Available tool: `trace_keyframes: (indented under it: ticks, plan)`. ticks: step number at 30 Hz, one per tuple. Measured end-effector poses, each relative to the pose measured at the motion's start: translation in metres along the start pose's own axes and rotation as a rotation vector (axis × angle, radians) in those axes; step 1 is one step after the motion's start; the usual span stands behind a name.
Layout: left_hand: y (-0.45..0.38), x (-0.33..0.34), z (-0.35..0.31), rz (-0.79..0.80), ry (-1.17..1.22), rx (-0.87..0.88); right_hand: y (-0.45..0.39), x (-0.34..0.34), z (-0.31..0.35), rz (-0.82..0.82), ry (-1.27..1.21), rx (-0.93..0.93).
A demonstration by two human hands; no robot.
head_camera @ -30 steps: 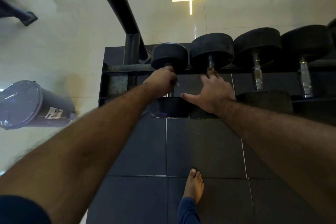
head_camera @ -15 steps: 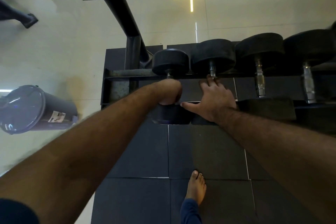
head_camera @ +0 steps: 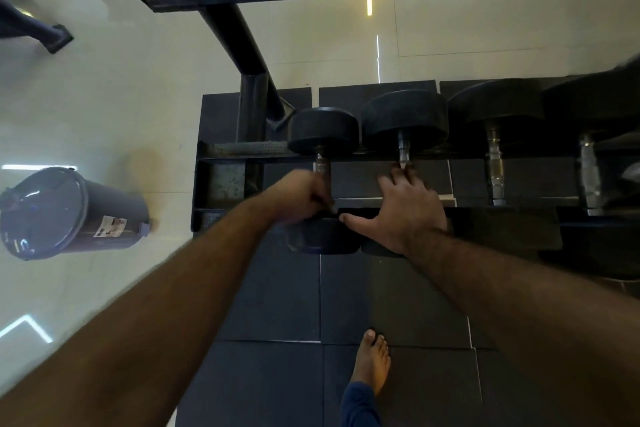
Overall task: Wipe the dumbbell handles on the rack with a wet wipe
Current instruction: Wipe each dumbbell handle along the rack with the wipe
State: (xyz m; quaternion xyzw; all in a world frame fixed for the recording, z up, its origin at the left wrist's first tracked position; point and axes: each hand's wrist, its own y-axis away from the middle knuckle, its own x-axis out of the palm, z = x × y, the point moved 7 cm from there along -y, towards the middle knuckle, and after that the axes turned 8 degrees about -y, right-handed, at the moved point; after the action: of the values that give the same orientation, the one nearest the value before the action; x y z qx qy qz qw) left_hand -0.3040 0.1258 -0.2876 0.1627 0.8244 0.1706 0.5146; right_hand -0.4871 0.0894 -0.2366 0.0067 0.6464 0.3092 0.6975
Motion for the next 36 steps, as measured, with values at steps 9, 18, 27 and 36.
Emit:
trace_keyframes:
  ticks: [9, 18, 27, 36]
  plan:
    - [-0.016, -0.037, -0.007, -0.480, -0.124, -0.055, -0.002, 0.001, 0.002, 0.044, 0.017, -0.009]
    - [0.004, 0.001, 0.001, 0.026, 0.035, 0.024, 0.002, -0.003, 0.002, 0.004, -0.011, 0.003]
    - [-0.008, -0.001, -0.007, -0.261, -0.051, 0.031, 0.005, -0.005, 0.001, -0.052, -0.051, 0.040]
    - [0.001, 0.015, 0.079, -0.538, 1.061, -0.695, 0.002, -0.005, 0.001, -0.031, -0.032, 0.033]
